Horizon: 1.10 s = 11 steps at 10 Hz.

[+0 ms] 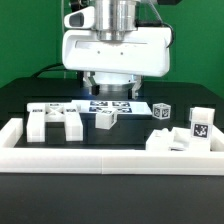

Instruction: Assemble chair

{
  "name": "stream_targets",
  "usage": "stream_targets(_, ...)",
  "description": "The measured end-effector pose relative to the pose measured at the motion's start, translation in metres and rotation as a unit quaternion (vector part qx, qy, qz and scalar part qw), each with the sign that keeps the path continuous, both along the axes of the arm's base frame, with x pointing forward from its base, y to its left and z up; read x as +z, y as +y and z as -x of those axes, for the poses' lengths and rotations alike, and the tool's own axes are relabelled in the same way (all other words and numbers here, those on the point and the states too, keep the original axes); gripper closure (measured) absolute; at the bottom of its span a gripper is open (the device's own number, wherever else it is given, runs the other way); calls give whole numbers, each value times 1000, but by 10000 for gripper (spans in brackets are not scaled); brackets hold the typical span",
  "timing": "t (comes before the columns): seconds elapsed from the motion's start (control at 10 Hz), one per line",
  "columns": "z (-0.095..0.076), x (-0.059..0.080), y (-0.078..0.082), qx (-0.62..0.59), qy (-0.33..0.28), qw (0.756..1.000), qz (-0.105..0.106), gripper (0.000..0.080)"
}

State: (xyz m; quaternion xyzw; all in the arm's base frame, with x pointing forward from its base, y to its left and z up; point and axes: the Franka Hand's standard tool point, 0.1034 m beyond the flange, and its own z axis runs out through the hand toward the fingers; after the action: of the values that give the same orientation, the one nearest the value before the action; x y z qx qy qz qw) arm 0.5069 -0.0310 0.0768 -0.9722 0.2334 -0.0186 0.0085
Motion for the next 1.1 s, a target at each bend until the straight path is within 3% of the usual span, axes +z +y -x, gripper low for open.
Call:
stream_targets(0.2, 2, -2, -4, 9, -5, 1000, 4, 150)
stream_targets(0.4, 28, -17, -25, 19, 2, 1000, 10, 150)
stream_targets(0.7, 25, -15, -21, 19, 23, 1000, -3, 150)
stream_targets(0.8, 31, -15, -19, 19, 71, 997, -26, 150)
stream_targets(1.1, 33, -18, -31, 22, 158, 985, -68, 150)
